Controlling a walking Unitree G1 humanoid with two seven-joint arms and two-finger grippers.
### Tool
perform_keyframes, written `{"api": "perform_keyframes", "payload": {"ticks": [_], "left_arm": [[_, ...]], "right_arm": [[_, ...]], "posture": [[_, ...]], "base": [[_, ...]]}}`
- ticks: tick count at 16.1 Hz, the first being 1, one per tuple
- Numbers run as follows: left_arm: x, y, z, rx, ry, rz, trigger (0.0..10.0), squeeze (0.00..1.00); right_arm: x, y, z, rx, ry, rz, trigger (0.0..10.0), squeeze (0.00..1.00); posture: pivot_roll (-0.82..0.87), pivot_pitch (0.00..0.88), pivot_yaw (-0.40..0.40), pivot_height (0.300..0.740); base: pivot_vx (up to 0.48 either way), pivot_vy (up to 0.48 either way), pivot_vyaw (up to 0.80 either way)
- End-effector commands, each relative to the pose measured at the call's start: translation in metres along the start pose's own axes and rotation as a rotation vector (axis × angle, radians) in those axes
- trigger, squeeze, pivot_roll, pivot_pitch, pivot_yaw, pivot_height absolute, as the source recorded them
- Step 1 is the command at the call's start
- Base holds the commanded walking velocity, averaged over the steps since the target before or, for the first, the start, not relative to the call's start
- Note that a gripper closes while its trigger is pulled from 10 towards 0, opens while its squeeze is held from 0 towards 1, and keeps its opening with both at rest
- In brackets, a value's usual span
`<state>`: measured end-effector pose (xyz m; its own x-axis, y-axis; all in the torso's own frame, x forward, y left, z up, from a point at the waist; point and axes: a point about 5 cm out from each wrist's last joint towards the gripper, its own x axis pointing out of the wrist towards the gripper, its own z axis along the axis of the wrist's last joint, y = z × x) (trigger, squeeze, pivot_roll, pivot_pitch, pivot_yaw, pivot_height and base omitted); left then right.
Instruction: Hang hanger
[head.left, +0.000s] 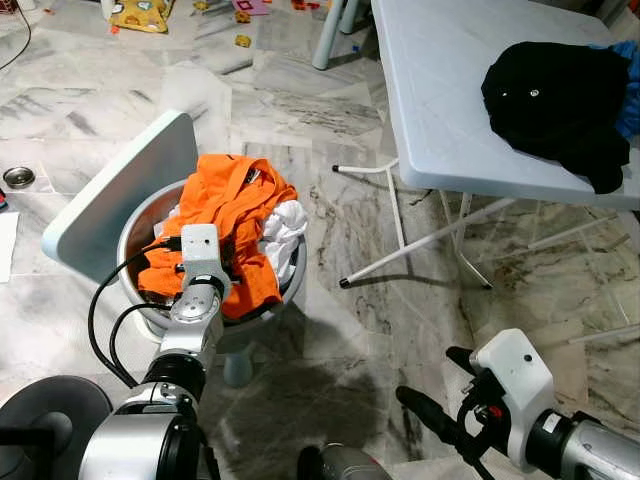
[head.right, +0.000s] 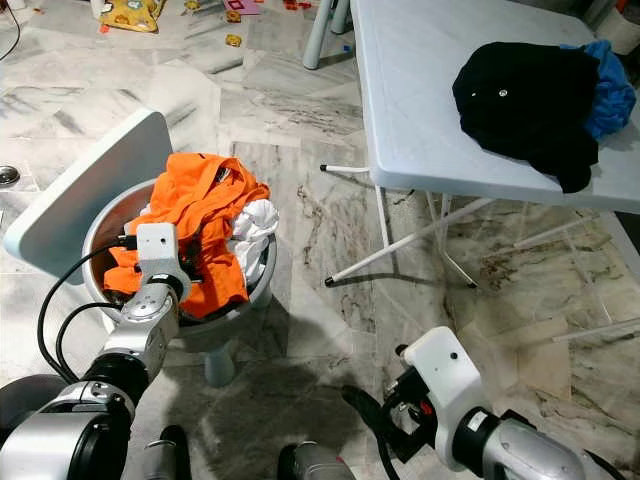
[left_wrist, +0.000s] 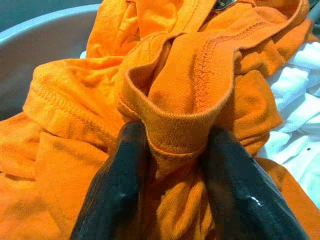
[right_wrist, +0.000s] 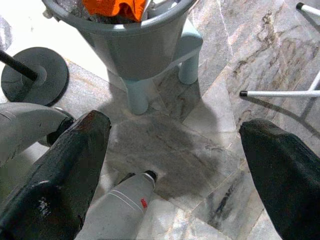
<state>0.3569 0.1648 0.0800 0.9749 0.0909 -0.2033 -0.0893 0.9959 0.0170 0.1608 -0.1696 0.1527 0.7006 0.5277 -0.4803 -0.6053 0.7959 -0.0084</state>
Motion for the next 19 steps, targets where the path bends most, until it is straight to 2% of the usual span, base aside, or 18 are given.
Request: {"api": "perform_keyframes", "payload": {"ticks": [1, 9, 12, 17, 19], "left_arm": [[-0.001, -0.008, -0.003, 0.007, 0.003, -0.029, 0.0, 0.0], [-0.002, -0.006, -0.001, 0.012, -0.038, -0.019, 0.0, 0.0], [-0.004, -0.006, 0.0, -0.002, -0.074, -0.009, 0.0, 0.0], [-0.005, -0.001, 0.005, -0.008, -0.131, -0.014, 0.0, 0.0], [-0.011, -0.006, 0.006, 0.012, -0.206, -0.025, 0.0, 0.0]], "right_arm": [[0.001, -0.001, -0.002, 0.003, 0.008, -0.006, 10.0, 0.0], [0.003, -0.002, -0.003, 0.006, 0.005, -0.013, 10.0, 0.0], [0.01, -0.004, -0.002, 0.006, -0.01, -0.015, 10.0, 0.0], [0.029, -0.01, 0.0, 0.016, -0.06, -0.029, 10.0, 0.0], [0.047, -0.015, 0.003, 0.019, -0.104, -0.037, 10.0, 0.0]], "posture": [[-0.42, 0.237, -0.208, 0.74], [-0.42, 0.228, -0.205, 0.74], [-0.4, 0.205, -0.194, 0.74], [-0.35, 0.134, -0.149, 0.74], [-0.31, 0.087, -0.123, 0.74]], "base": [[0.0, 0.0, 0.0], [0.0, 0.0, 0.0], [0.0, 0.0, 0.0], [0.0, 0.0, 0.0], [0.0, 0.0, 0.0]]}}
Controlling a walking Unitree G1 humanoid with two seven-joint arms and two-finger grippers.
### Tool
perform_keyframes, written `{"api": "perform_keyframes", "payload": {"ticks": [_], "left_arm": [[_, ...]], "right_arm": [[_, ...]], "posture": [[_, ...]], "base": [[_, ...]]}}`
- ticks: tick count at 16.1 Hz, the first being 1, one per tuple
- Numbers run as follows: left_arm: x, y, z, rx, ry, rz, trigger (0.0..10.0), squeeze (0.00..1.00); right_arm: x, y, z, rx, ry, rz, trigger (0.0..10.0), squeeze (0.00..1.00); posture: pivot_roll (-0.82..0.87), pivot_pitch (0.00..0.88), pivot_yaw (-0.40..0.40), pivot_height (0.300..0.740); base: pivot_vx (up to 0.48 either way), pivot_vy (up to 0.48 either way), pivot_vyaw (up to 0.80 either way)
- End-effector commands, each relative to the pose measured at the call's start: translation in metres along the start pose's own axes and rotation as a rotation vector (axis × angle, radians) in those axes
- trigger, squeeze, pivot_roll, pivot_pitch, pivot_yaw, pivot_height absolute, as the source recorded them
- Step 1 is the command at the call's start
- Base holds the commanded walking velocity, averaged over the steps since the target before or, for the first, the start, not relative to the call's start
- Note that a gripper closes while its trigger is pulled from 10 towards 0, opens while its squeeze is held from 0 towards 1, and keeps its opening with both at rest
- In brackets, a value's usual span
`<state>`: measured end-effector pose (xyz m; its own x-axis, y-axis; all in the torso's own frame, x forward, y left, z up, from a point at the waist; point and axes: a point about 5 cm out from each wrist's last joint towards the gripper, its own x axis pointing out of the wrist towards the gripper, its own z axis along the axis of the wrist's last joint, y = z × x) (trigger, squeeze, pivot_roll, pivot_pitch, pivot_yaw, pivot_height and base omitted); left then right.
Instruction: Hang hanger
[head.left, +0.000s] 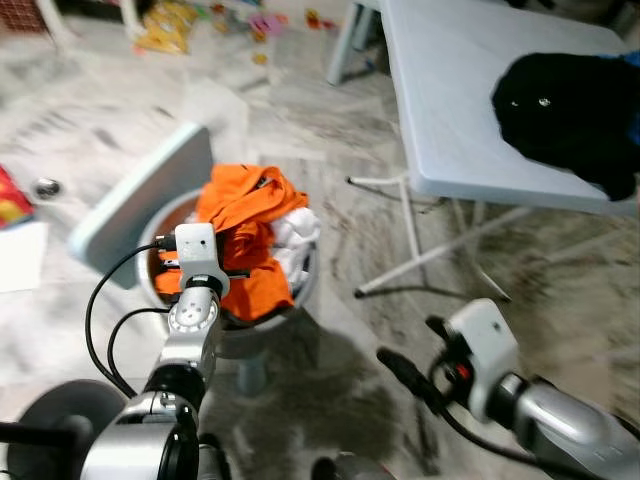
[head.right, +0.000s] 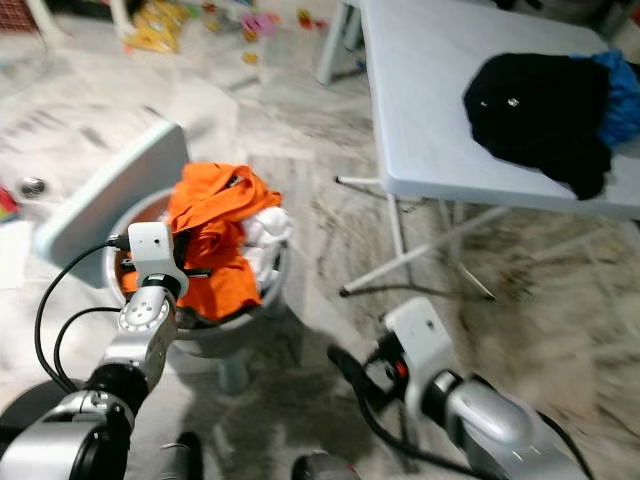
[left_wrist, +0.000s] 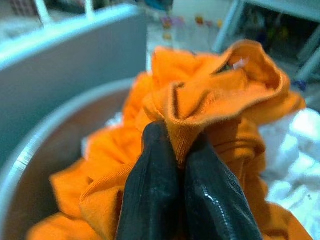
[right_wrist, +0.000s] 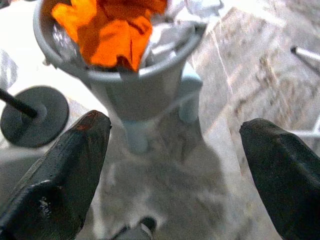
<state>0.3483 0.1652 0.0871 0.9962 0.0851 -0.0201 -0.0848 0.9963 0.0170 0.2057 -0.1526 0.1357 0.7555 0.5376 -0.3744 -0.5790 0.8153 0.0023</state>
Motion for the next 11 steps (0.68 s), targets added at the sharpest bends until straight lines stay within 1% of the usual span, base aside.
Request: {"api": "perform_keyframes", "payload": {"ticks": [1, 3, 4, 5, 6, 7, 8, 9, 11], "left_arm": [[-0.005, -0.006, 0.004, 0.026, -0.065, -0.017, 0.0, 0.0], [-0.011, -0.002, 0.011, 0.08, -0.146, -0.047, 0.0, 0.0], [-0.012, -0.002, 0.013, 0.097, -0.16, -0.06, 0.0, 0.0], [-0.022, -0.004, 0.021, 0.137, -0.207, -0.142, 0.0, 0.0], [-0.031, -0.007, 0.024, 0.173, -0.233, -0.195, 0.0, 0.0], [-0.043, -0.009, 0.025, 0.201, -0.244, -0.228, 0.0, 0.0], [-0.051, -0.01, 0.024, 0.193, -0.238, -0.246, 0.0, 0.0], [-0.065, -0.011, 0.023, 0.187, -0.234, -0.25, 0.0, 0.0], [-0.075, -0.013, 0.023, 0.159, -0.223, -0.252, 0.0, 0.0]], "right_arm": [[0.006, -0.004, -0.002, 0.006, -0.011, -0.021, 10.0, 0.0], [0.025, -0.007, 0.0, 0.027, -0.055, -0.033, 10.0, 0.0], [0.029, -0.007, 0.0, 0.031, -0.063, -0.037, 10.0, 0.0], [0.04, -0.013, 0.005, 0.056, -0.122, -0.083, 10.0, 0.0], [0.046, -0.019, 0.007, 0.073, -0.153, -0.126, 10.0, 0.0], [0.048, -0.028, 0.009, 0.09, -0.185, -0.196, 10.0, 0.0], [0.051, -0.035, 0.009, 0.12, -0.207, -0.247, 10.0, 0.0], [0.053, -0.046, 0.01, 0.152, -0.239, -0.325, 10.0, 0.0], [0.055, -0.054, 0.009, 0.168, -0.267, -0.391, 10.0, 0.0]], "posture": [[-0.29, 0.07, -0.113, 0.74], [-0.22, 0.018, -0.086, 0.74], [-0.21, 0.006, -0.077, 0.74], [-0.18, 0.0, -0.059, 0.74], [-0.16, 0.0, -0.041, 0.74], [-0.14, 0.0, -0.032, 0.74], [-0.13, 0.0, -0.023, 0.74], [-0.12, 0.0, -0.001, 0.74], [-0.12, 0.0, 0.017, 0.74]], "base": [[0.0, 0.0, 0.0], [0.0, 0.0, 0.0], [0.0, 0.0, 0.0], [0.0, 0.0, 0.0], [0.0, 0.0, 0.0], [0.0, 0.0, 0.0], [0.0, 0.0, 0.0], [0.0, 0.0, 0.0], [0.0, 0.0, 0.0]]}}
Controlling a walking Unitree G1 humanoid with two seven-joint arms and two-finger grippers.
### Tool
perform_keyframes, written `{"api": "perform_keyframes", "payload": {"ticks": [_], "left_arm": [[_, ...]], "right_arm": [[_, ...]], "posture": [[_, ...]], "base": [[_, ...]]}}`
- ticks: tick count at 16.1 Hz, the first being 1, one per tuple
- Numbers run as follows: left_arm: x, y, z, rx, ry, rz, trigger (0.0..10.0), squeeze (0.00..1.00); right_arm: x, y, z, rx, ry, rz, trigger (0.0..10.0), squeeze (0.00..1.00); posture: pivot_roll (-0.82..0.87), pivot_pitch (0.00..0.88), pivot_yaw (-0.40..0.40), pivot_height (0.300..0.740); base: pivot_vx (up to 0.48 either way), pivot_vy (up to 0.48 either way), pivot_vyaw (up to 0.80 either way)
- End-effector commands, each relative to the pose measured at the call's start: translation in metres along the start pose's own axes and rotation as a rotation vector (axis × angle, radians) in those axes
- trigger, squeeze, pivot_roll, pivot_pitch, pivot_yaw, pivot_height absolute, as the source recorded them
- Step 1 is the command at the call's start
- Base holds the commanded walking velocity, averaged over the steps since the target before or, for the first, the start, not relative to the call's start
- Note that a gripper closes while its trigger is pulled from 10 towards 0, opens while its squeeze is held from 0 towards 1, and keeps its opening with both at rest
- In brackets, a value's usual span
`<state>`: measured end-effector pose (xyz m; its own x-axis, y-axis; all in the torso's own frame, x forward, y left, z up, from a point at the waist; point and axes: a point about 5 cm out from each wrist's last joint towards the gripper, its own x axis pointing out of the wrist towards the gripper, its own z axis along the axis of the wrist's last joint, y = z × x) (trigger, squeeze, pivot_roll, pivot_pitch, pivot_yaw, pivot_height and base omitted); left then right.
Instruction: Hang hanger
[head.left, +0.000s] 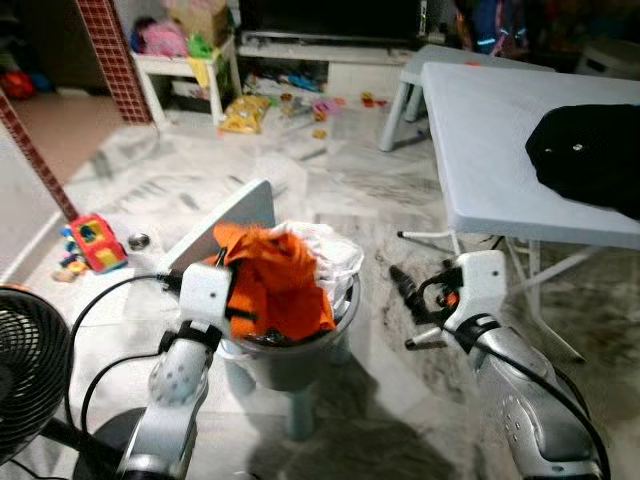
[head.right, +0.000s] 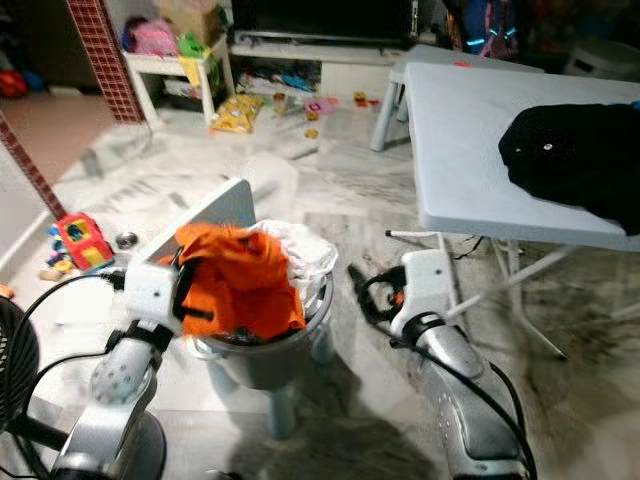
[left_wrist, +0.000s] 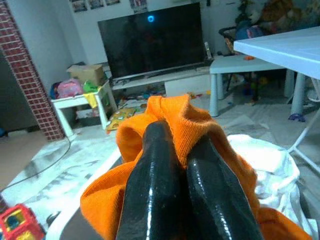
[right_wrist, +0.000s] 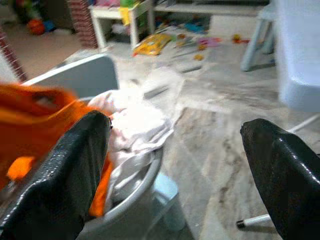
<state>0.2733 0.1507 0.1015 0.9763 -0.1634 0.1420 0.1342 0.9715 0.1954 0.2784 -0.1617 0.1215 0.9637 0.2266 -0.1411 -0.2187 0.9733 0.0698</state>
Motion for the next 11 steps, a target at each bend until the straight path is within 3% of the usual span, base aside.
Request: {"api": "perform_keyframes", "payload": {"ticks": [1, 11], "left_arm": [[0.0036, -0.0025, 0.0102, -0.003, -0.037, -0.016, 0.0, 0.0], [0.0036, -0.0025, 0.0102, -0.003, -0.037, -0.016, 0.0, 0.0]], "right_arm": [[0.0012, -0.0038, 0.0024, 0.0, -0.016, -0.023, 10.0, 0.0], [0.0012, -0.0038, 0.0024, 0.0, -0.016, -0.023, 10.0, 0.0]], "posture": [[-0.12, 0.0, 0.017, 0.74], [-0.12, 0.0, 0.017, 0.74]], "base": [[0.0, 0.0, 0.0], [0.0, 0.0, 0.0]]}}
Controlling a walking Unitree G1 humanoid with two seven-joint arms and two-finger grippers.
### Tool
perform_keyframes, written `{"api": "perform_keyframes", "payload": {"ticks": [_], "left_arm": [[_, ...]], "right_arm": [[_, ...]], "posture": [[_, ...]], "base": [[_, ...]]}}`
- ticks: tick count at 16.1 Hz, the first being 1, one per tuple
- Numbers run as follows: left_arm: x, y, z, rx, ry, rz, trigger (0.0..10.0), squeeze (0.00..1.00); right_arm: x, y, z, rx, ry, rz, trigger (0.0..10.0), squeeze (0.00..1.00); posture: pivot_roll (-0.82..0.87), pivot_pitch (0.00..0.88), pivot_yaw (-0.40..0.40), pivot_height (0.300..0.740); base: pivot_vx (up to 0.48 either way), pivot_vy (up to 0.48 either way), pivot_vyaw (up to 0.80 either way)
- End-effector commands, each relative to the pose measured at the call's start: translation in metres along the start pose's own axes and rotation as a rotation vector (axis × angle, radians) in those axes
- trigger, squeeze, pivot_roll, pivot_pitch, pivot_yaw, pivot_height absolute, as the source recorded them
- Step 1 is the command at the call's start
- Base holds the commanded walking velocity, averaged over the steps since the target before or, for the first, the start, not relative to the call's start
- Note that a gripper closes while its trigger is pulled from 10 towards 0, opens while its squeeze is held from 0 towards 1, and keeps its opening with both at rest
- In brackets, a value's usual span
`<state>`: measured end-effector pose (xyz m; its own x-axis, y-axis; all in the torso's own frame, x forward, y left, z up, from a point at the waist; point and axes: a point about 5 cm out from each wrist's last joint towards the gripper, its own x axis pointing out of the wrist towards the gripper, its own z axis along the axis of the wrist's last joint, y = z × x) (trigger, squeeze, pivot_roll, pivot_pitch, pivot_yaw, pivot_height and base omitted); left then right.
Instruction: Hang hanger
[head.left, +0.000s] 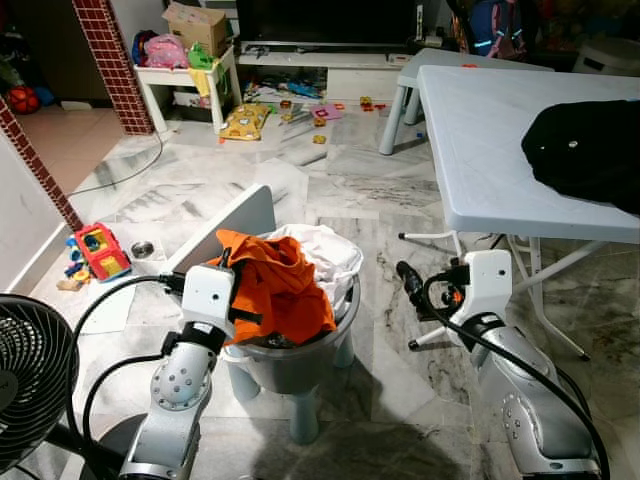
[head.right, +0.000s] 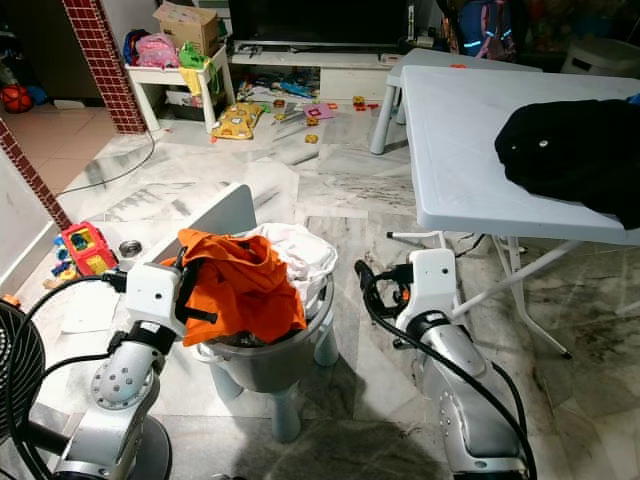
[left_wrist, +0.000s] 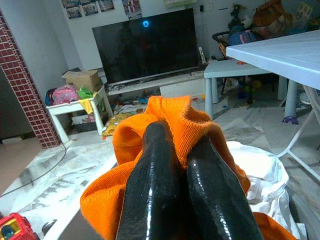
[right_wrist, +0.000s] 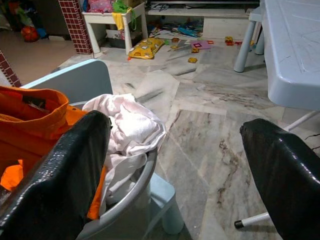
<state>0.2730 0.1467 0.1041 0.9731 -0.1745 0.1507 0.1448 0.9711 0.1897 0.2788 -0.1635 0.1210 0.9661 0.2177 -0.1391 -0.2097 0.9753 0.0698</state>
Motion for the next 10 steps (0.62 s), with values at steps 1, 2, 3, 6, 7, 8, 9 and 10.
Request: {"api": "perform_keyframes", "payload": {"ticks": [1, 2, 3, 6, 7, 8, 9, 10], "left_arm": [[0.003, 0.001, 0.007, 0.004, -0.026, -0.007, 0.0, 0.0], [0.003, 0.001, 0.007, 0.004, -0.026, -0.007, 0.0, 0.0], [0.003, 0.001, 0.007, 0.004, -0.026, -0.007, 0.0, 0.0], [-0.001, -0.001, 0.009, -0.002, -0.004, -0.014, 0.0, 0.0], [0.011, -0.017, 0.005, -0.09, 0.026, -0.029, 2.1, 0.0], [0.017, -0.023, 0.003, -0.123, 0.033, -0.036, 1.4, 0.0], [0.018, -0.023, 0.003, -0.118, 0.031, -0.037, 0.2, 0.0], [0.019, -0.022, 0.003, -0.116, 0.03, -0.037, 0.0, 0.0]], "right_arm": [[0.001, -0.002, 0.003, -0.001, -0.013, -0.014, 10.0, 0.0], [0.001, -0.002, 0.003, -0.001, -0.013, -0.014, 10.0, 0.0], [0.001, -0.002, 0.003, -0.001, -0.013, -0.014, 10.0, 0.0], [0.003, -0.004, 0.002, 0.002, -0.031, -0.039, 10.0, 0.0], [0.008, -0.024, 0.005, -0.028, -0.067, -0.114, 10.0, 0.0], [0.008, -0.034, 0.008, -0.047, -0.088, -0.148, 10.0, 0.0], [0.008, -0.036, 0.012, -0.066, -0.107, -0.154, 10.0, 0.0], [0.008, -0.037, 0.014, -0.078, -0.118, -0.154, 10.0, 0.0]], "posture": [[-0.12, 0.0, 0.017, 0.74], [-0.12, 0.0, 0.017, 0.74], [-0.12, 0.0, 0.017, 0.74], [-0.12, 0.0, 0.02, 0.74], [-0.18, 0.0, 0.051, 0.74], [-0.18, 0.0, 0.052, 0.74], [-0.19, 0.0, 0.057, 0.74], [-0.19, 0.0, 0.058, 0.74]], "base": [[0.0, 0.0, 0.0], [0.0, 0.0, 0.0], [0.0, 0.0, 0.0], [0.0, 0.0, 0.0], [0.0, 0.0, 0.0], [0.0, 0.0, 0.0], [0.0, 0.0, 0.0], [0.0, 0.0, 0.0]]}}
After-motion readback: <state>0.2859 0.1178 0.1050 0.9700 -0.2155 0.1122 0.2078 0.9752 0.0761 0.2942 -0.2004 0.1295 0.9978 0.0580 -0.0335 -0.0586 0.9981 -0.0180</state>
